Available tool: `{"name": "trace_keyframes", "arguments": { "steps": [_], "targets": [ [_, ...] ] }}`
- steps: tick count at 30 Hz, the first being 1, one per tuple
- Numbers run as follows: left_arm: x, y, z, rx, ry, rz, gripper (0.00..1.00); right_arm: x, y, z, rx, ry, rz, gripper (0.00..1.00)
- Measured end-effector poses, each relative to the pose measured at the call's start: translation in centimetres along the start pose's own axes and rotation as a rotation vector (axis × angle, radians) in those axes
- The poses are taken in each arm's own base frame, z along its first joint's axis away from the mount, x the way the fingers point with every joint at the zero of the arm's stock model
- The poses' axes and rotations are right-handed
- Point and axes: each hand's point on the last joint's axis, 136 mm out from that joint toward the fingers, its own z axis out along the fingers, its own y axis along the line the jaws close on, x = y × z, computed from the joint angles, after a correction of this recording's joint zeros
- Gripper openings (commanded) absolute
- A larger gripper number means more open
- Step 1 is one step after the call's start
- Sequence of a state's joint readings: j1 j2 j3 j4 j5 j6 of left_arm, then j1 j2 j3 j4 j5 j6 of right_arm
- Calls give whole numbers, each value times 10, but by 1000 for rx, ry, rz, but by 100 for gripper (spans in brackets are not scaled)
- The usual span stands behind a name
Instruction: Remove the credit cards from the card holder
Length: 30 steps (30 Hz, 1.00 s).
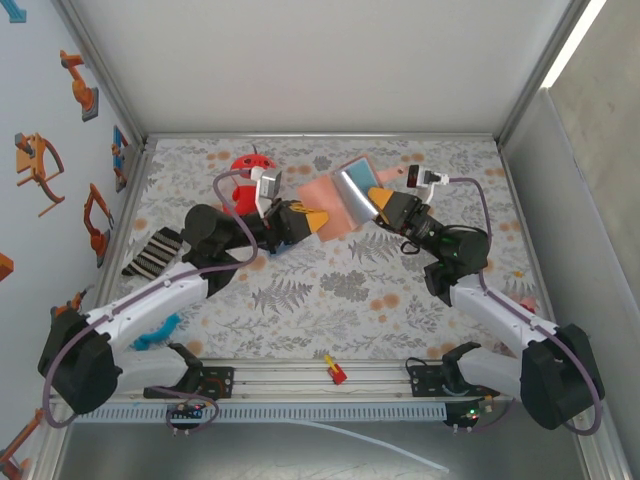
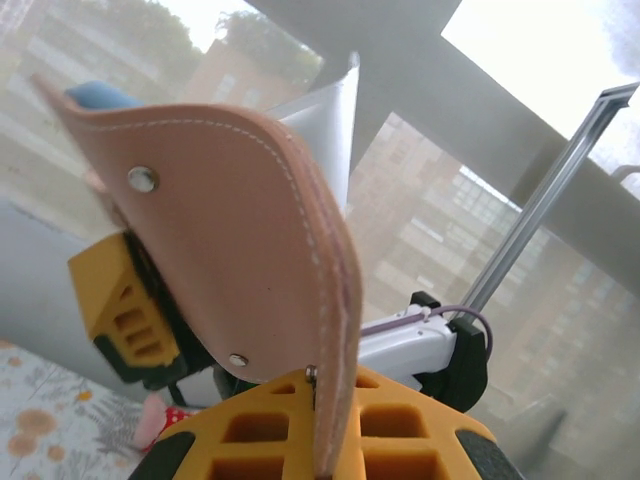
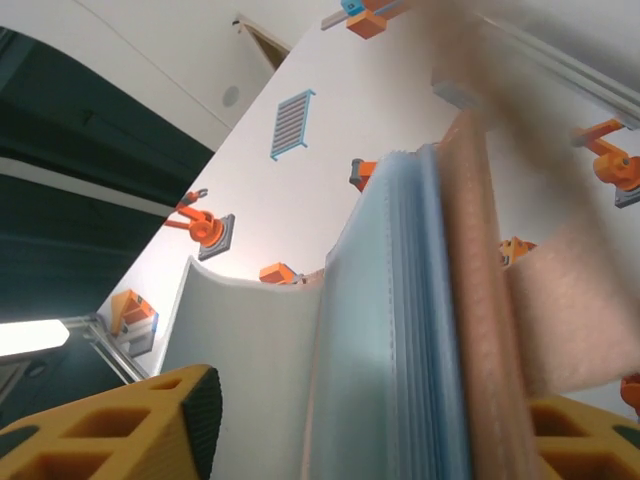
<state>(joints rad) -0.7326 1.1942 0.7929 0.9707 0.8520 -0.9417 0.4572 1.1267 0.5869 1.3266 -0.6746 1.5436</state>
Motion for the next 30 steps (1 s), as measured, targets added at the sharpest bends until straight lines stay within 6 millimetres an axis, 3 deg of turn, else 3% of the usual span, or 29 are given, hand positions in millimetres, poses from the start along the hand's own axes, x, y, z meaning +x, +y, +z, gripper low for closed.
{"name": "trace_keyframes", "arguments": {
  "steps": [3,7,12,14,17,22,27,29,30],
  "targets": [
    [1,-5,-6,-37,9,11,0,1,0,0,0,6,1,41],
    [1,-10,-12,-77,12,36,0,3,-4,0,10,15,-8,23],
    [8,6,-14,-143,25,12,0,5,-24,-1,82,25,4,7],
    [11,16,-14,-173,33,-8,11,8,-36,-3,139,34,5,0],
    [19,30,-15,-225,57,-41,41,14,-48,-11,240,52,-16,0],
    [26,47,-20,-323,82,-63,76,19,-38,-20,365,85,-134,0],
    [27,59,-20,-376,88,-72,91,27,-39,-21,431,127,-202,0],
    [31,65,-18,-387,95,-84,88,35,-48,-21,477,161,-214,0],
    [33,69,-17,-395,98,-91,80,40,-54,-21,507,181,-226,0]
  ]
}}
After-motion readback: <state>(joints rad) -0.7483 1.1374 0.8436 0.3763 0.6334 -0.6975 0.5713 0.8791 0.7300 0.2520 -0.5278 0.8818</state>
